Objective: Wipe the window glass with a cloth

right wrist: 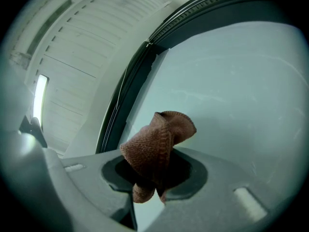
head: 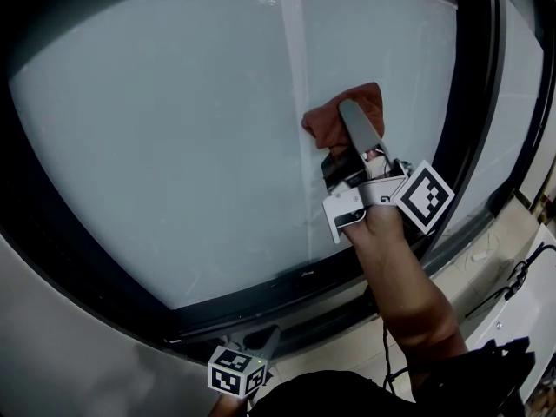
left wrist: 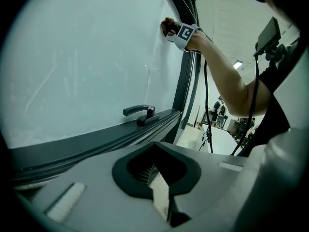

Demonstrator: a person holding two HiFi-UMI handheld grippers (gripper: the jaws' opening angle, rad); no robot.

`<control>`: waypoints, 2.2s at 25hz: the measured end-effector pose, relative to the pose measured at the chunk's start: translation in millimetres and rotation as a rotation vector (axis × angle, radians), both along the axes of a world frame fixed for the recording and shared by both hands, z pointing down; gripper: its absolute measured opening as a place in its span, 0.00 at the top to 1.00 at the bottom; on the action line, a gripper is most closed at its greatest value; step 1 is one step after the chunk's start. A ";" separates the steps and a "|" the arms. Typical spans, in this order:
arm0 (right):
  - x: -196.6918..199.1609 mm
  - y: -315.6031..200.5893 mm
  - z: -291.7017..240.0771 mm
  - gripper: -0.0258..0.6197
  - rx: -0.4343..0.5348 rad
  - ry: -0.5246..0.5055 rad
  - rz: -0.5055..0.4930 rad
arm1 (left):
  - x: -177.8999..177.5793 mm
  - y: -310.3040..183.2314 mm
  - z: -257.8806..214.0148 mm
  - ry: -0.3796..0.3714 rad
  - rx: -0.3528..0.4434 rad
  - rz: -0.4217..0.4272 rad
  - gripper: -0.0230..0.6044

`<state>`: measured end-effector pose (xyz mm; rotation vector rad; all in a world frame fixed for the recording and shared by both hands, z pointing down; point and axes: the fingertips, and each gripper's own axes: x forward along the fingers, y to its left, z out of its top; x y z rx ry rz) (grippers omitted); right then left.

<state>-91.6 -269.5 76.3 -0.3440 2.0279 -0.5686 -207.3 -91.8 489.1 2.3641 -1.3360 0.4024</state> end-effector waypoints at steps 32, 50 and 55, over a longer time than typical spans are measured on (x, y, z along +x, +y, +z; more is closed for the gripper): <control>51.6 72.6 233.0 0.79 0.035 0.584 -0.160 | 85.2 9.8 -14.0 0.112 0.090 -0.221 0.94; 68.6 258.2 405.6 0.79 0.086 1.035 -0.338 | 111.2 123.8 -1.3 0.097 0.022 -0.218 0.94; 68.2 324.3 411.7 0.79 0.035 1.051 -0.288 | 110.7 199.6 3.6 0.105 0.006 -0.210 0.94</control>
